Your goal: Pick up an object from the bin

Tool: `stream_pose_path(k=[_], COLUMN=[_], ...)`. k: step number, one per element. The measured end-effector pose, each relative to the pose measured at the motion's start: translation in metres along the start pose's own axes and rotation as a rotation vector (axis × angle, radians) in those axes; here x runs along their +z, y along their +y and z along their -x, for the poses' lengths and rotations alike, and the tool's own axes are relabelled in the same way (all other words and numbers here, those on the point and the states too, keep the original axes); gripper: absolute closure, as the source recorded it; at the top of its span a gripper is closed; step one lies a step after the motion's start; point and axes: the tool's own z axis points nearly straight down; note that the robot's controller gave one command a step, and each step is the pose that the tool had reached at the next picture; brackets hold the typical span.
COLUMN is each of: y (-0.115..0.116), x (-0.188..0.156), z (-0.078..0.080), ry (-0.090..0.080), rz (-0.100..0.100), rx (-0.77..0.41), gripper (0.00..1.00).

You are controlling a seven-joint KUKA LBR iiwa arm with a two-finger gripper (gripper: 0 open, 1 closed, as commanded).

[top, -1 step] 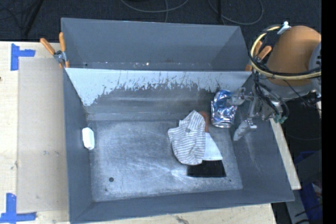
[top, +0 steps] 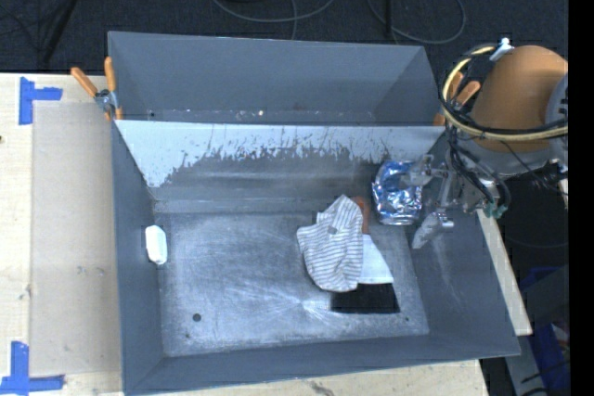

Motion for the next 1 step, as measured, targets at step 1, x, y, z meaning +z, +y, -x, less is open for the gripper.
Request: stream_pose_path(k=[1], y=[0.0035], x=[0.0458], z=[-0.0096], ry=[-0.006], rz=[0.001], rx=[0.056], gripper=[0.00])
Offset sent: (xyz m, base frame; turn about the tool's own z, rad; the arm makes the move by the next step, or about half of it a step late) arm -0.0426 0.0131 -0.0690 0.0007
